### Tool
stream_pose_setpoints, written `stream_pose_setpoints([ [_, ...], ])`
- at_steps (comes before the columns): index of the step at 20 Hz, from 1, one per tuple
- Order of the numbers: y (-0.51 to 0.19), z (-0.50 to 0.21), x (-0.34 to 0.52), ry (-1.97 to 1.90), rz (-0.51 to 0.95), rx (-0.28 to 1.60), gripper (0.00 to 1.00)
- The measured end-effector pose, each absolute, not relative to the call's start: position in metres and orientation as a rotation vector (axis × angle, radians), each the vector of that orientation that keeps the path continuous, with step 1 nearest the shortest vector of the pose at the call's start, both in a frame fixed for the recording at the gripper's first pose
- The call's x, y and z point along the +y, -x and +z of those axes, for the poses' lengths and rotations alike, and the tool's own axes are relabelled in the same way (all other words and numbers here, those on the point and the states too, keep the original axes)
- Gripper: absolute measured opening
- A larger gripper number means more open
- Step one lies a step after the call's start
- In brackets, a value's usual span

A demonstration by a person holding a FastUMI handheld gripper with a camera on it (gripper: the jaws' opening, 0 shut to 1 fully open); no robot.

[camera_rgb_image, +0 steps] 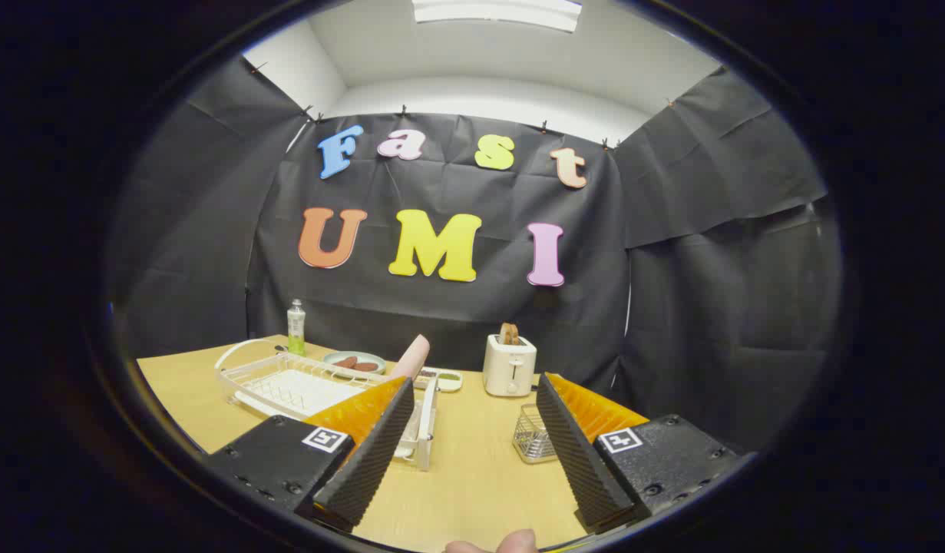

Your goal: Take the plate from the dish rack, then take the spoon from the basket and place it into the plate.

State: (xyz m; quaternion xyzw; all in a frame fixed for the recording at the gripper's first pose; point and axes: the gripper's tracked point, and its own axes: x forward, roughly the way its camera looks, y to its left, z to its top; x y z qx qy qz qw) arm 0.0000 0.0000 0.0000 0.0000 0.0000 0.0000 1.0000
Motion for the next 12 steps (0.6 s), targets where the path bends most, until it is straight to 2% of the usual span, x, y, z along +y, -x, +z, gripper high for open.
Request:
stream_pose_setpoints([
  [12,0.0017,0.0072,0.0103,0.000,0.026,-0.017,1.00],
])
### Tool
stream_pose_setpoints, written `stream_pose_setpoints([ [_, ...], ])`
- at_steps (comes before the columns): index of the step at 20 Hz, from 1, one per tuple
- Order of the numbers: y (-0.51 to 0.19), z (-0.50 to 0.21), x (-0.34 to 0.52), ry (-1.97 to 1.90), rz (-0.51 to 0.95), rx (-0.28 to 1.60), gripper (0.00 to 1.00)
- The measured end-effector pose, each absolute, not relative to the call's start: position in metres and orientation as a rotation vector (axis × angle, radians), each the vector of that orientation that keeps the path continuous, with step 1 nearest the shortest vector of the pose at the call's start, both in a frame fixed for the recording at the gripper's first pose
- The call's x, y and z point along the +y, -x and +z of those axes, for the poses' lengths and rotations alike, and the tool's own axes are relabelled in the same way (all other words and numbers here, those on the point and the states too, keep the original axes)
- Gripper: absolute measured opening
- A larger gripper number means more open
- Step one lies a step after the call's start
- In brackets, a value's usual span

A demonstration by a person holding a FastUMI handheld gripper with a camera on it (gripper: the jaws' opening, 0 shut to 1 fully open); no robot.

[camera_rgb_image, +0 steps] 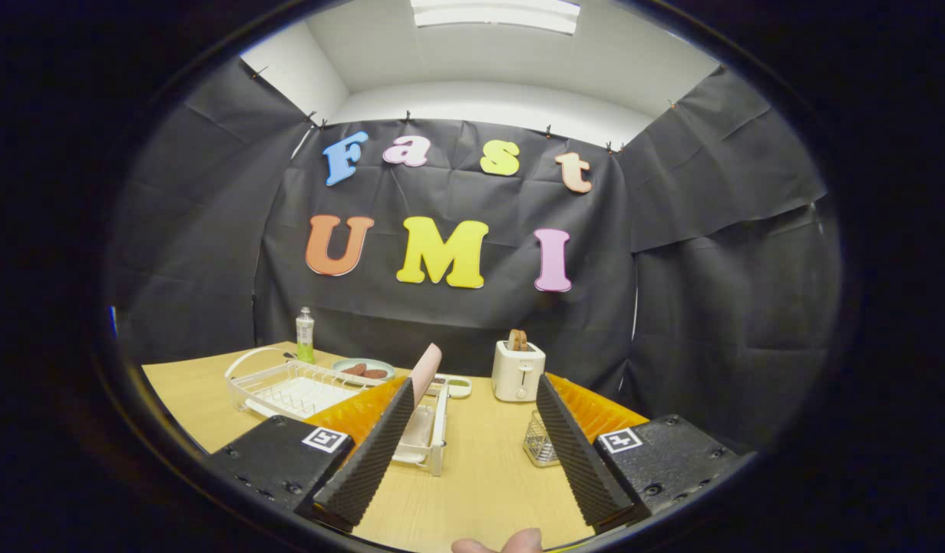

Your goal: Take the plate from the dish rack, then take the spoon from the basket and place it into the plate.

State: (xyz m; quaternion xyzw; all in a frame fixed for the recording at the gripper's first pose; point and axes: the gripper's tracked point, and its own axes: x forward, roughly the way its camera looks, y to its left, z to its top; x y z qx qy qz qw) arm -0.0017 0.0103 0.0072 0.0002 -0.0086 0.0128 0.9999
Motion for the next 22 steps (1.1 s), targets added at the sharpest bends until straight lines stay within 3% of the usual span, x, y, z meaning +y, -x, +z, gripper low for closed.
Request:
stream_pose_setpoints([
  [17,-0.054,0.056,0.013,-0.007,0.102,0.052,1.00],
  [22,-0.093,0.075,0.020,0.008,0.156,0.176,1.00],
])
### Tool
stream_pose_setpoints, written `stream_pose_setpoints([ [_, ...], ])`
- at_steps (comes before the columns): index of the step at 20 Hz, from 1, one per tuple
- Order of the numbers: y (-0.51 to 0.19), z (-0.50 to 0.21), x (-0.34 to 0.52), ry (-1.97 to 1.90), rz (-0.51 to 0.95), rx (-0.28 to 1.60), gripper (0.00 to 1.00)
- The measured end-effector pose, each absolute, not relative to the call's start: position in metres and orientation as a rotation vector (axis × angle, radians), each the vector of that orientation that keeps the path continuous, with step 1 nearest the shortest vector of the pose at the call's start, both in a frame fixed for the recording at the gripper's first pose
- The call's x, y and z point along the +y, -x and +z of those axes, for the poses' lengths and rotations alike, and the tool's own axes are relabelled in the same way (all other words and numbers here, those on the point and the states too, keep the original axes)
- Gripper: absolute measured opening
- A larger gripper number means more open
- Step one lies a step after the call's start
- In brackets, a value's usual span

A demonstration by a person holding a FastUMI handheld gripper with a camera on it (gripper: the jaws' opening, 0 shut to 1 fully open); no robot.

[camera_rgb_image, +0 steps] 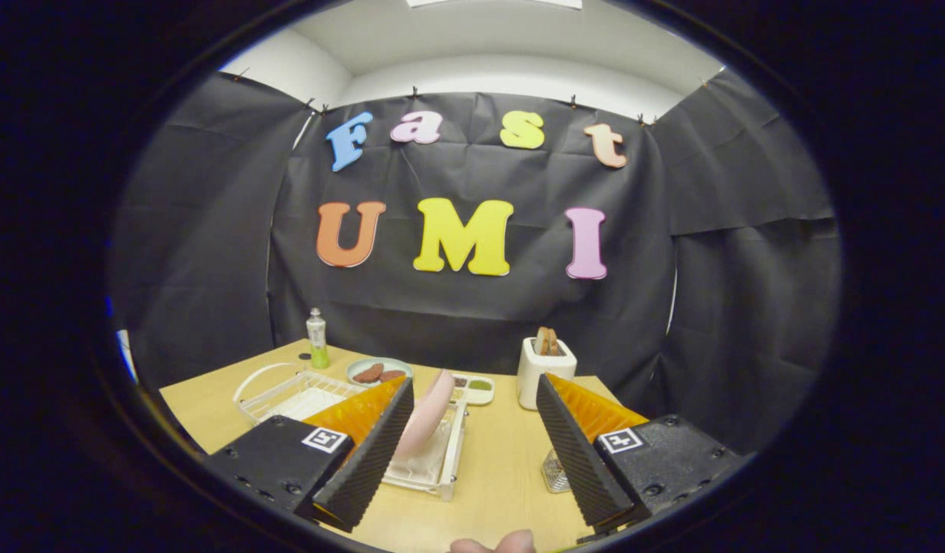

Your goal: Take the plate from the dish rack, then take the spoon from the basket and place it into the plate.

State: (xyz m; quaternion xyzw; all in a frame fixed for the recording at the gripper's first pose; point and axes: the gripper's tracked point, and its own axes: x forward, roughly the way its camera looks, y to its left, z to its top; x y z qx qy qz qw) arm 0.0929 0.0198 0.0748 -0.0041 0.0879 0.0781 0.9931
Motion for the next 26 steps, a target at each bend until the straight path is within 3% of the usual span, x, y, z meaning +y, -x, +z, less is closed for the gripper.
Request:
stream_pose_setpoints([
  [10,-0.189,0.033,0.075,0.065,0.251,0.591,1.00],
  [18,-0.235,-0.014,0.096,-0.043,0.173,0.803,1.00],
  [24,-0.228,-0.030,0.106,-0.128,0.118,0.918,0.66],
  [26,-0.224,-0.025,0.105,-0.161,0.086,0.927,0.45],
])
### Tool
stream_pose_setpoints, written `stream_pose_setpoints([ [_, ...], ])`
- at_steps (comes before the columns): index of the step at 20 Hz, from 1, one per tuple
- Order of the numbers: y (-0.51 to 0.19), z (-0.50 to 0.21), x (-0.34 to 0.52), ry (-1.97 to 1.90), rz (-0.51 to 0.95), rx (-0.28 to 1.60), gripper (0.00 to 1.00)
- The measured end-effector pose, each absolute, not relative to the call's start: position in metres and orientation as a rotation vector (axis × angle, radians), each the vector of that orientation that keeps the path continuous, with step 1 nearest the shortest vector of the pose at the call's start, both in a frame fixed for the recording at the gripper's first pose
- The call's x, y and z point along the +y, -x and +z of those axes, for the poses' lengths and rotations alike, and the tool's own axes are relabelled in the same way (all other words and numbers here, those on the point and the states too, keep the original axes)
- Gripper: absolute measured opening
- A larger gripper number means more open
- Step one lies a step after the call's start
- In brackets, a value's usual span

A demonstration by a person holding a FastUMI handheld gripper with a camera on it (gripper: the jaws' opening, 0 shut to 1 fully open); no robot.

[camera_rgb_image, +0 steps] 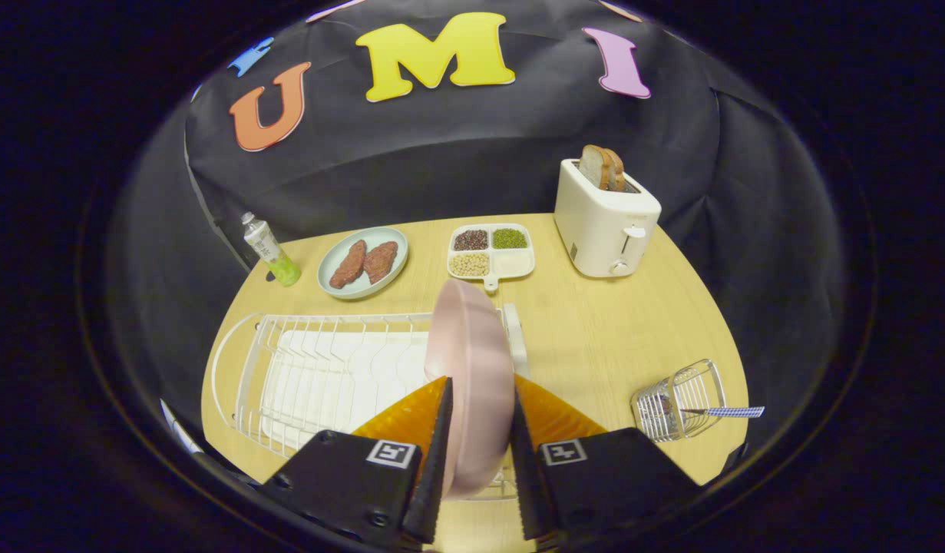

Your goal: Take the plate from the dish rack, then take the spoon from the basket and place it into the plate.

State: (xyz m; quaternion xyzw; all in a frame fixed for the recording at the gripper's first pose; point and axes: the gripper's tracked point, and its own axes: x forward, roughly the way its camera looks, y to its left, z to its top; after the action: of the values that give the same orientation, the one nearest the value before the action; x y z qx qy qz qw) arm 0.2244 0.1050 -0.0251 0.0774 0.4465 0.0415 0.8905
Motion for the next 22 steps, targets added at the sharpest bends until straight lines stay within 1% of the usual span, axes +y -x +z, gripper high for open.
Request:
stream_pose_setpoints([
  [1,-0.223,-0.020,0.103,-0.170,0.068,0.929,0.37],
  [3,-0.221,-0.010,0.098,-0.160,0.039,0.913,0.34],
  [5,-0.218,0.001,0.095,-0.142,0.021,0.894,0.34],
  [8,-0.211,0.030,0.084,-0.141,0.007,0.803,0.33],
  [10,-0.190,0.046,0.090,-0.206,0.077,0.780,0.26],
  [12,-0.165,0.050,0.089,-0.240,0.137,0.755,0.24],
  [14,-0.133,0.037,0.091,-0.298,0.202,0.767,0.24],
  [17,-0.089,-0.001,0.090,-0.411,0.281,0.834,0.23],
  [22,-0.031,-0.084,0.078,-0.561,0.322,0.939,0.23],
])
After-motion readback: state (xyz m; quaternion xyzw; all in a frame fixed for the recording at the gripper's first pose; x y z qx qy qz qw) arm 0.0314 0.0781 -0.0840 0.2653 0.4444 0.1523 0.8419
